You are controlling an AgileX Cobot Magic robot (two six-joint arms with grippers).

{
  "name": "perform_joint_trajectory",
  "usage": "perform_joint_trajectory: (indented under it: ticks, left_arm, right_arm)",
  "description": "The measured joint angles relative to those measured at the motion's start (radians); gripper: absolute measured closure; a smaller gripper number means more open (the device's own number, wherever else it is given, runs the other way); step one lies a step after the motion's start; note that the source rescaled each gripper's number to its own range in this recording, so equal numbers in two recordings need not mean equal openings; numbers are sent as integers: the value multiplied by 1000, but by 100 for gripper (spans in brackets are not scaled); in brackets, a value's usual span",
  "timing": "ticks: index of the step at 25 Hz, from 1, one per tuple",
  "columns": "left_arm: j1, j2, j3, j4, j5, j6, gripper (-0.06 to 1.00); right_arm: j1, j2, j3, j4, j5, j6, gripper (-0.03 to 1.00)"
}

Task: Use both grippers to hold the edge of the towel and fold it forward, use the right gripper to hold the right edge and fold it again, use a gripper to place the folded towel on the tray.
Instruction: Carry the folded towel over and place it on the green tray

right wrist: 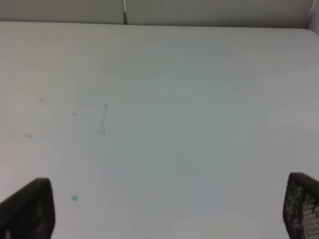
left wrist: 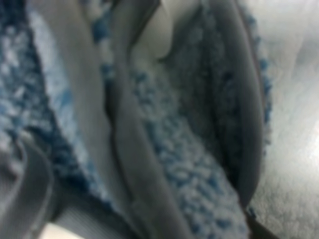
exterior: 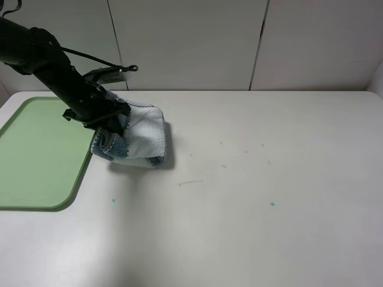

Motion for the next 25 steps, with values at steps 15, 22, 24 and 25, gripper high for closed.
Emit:
perform_joint_trajectory:
  ticks: [15, 22, 24, 25]
  left_arm:
    - [166, -34, 0, 106, 75, 0, 75]
    - [250, -34, 0, 173, 86, 0, 75]
    - [274, -34, 0, 177, 87, 0, 75]
    - [287, -34, 0, 182, 87, 0, 75]
  right_arm:
    - [0, 0, 0, 0, 0, 0, -3]
    - [0, 0, 0, 0, 0, 0, -3]
    - [0, 0, 0, 0, 0, 0, -3]
    - [0, 0, 0, 0, 0, 0, -3]
